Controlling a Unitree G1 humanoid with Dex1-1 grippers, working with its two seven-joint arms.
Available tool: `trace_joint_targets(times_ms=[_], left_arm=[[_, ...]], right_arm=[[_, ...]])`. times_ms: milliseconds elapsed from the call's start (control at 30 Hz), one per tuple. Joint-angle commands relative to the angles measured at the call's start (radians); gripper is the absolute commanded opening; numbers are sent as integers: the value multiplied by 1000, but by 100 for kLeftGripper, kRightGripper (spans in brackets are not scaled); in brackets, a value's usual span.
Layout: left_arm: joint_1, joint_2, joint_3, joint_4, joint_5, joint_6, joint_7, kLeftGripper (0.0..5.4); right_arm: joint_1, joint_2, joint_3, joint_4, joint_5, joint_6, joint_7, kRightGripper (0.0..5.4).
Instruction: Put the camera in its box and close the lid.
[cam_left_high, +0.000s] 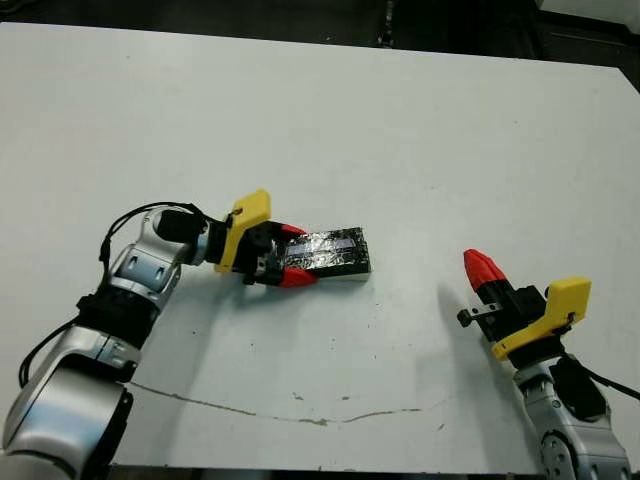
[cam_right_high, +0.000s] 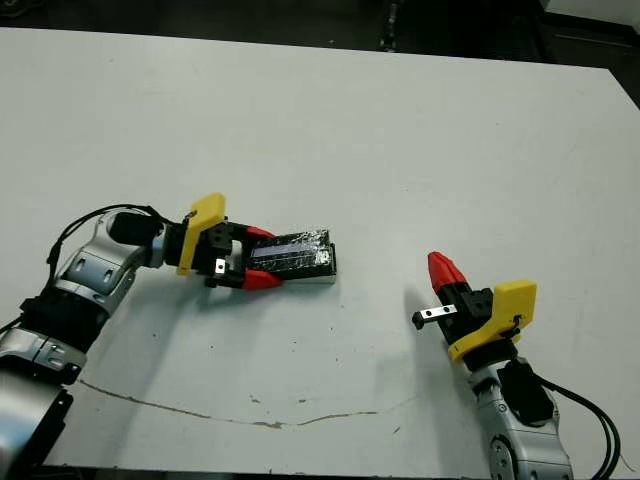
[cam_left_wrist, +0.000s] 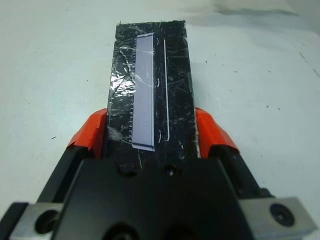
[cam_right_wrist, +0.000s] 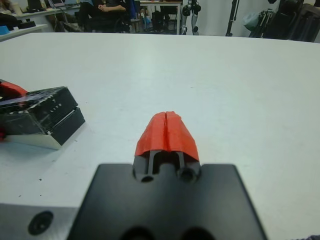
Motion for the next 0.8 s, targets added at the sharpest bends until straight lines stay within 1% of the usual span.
trace_joint_targets(times_ms=[33,333,533,600,700,767,800], left_arm=[[21,-77,-69,72,61,26,44,318],[-52,-154,-81,259,85,-30,34,317],[-111,-191,-101,370,123,-72,27,317],[-129,-199,-112,392,141,-83,22,317],[-148,-204,-126,406,156,-63,15,317],[-155,-201,-140,405,172,-73,16,317],[-158,-196,-143,410,174,-99,5,335]], right_arm=[[10,-11,-10,12,6,2,5,0],[12,-12,-8,13,8,2,8,0],[15,-13,-6,13,3,-1,7,0],[16,-11,-6,14,0,-1,4,0],[18,-9,-6,9,8,10,3,0],[18,-12,-6,12,6,2,9,0],[18,-11,-7,10,6,5,6,0]])
